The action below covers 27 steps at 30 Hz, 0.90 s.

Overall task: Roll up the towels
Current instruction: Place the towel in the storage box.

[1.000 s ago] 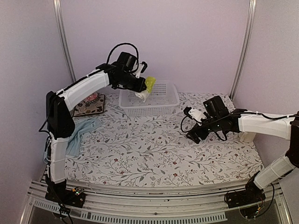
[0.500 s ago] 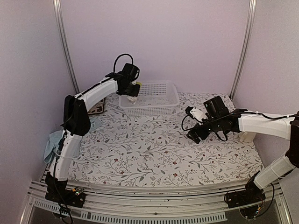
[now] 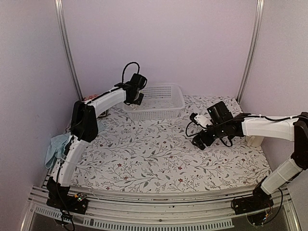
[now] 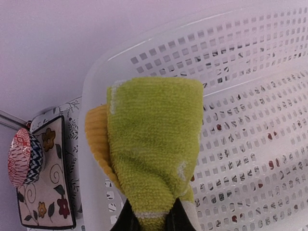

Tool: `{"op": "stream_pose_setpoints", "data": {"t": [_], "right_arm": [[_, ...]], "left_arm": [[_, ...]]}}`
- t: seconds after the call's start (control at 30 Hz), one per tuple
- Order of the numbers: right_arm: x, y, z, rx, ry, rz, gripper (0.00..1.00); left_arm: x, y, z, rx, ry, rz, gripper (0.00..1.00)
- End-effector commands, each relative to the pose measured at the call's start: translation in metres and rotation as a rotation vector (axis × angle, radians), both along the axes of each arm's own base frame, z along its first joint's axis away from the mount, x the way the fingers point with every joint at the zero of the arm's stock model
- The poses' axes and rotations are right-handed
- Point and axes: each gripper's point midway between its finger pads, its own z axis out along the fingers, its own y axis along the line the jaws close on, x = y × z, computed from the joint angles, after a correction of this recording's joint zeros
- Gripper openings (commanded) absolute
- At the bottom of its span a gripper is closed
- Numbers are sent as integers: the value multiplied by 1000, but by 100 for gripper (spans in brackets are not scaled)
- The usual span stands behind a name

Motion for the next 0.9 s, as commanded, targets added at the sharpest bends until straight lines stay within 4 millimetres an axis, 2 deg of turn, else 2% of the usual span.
{"op": "stream_pose_setpoints", "data": {"t": [0.0,0.3,0.47,0.67,0.83,0.87], "right_arm": [[0,-2,-9,-11,18,-11,99],[5,-3,-12,-38,14,-14,99],[4,-4,-16,-48,23,-14,99],[5,-4,-19,-57,32,-12,99],[6,-4,-22,-68,39,-11,99],[6,-4,-23,-71,42,-11,99]], "left_arm": [[3,-13,-4,73,-51,-6,0],[-10,-25,-57,32,65,-34,0],[-10,-26,-68,-58,102,-28,0],[-9,-18,-79,-161,152,6,0],[-15,-19,-101,-231,225,12,0],[-16,-19,-103,-244,234,13,3]]}}
